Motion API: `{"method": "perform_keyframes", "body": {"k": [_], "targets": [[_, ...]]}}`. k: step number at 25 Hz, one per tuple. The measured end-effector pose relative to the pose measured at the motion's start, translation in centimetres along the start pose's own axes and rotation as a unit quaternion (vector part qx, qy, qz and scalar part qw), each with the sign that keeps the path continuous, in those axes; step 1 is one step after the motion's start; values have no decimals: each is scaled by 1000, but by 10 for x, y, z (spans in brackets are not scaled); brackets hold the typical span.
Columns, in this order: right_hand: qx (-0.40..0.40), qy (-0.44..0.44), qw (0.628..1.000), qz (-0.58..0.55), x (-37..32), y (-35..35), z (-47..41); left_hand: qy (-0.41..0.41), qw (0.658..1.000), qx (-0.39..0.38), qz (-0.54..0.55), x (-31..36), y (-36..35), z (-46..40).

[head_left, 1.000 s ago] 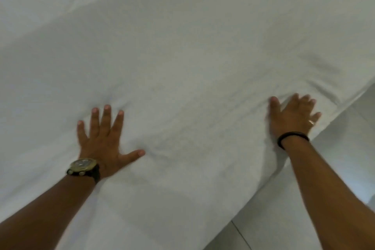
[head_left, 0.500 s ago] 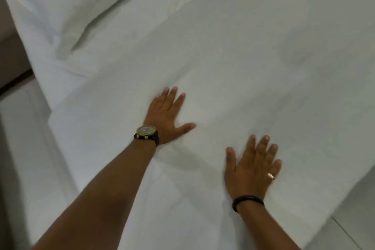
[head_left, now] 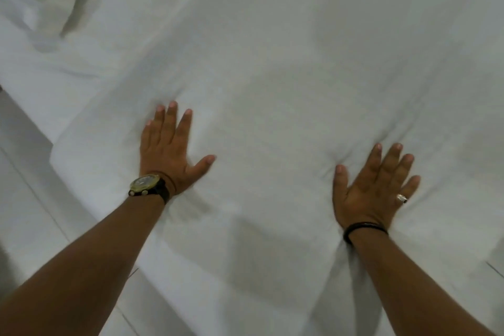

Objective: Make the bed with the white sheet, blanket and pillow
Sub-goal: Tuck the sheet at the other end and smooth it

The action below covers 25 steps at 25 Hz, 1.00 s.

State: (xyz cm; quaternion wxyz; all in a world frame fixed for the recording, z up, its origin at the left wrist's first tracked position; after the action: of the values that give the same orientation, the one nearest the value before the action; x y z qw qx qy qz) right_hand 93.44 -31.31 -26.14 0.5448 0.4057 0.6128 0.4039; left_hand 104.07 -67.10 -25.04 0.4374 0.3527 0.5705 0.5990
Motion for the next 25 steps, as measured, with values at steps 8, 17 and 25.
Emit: {"method": "perform_keyframes", "body": {"k": [8, 17, 25], "targets": [[12, -3, 1000, 29, 0, 0, 1, -3, 1000, -8, 2, -1, -4, -7], [40, -293, 950, -97, -147, -4, 78, -136, 989, -14, 55, 2, 20, -2], [-80, -258, 963, 19, -119, 9, 266, -72, 981, -178, -31, -211, 17, -39]]}}
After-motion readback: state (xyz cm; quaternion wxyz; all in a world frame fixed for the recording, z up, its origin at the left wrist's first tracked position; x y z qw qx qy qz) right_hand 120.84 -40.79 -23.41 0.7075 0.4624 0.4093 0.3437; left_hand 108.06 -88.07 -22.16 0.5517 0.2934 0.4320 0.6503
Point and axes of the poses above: each hand's wrist, its own z-axis away from the middle knuckle, its own y-axis out of the back of the hand, x = y × z, the point moved 3 cm from there along -z, towards the middle knuckle, and after that the axes turned 11 degrees about -z, right-handed, at the moved point
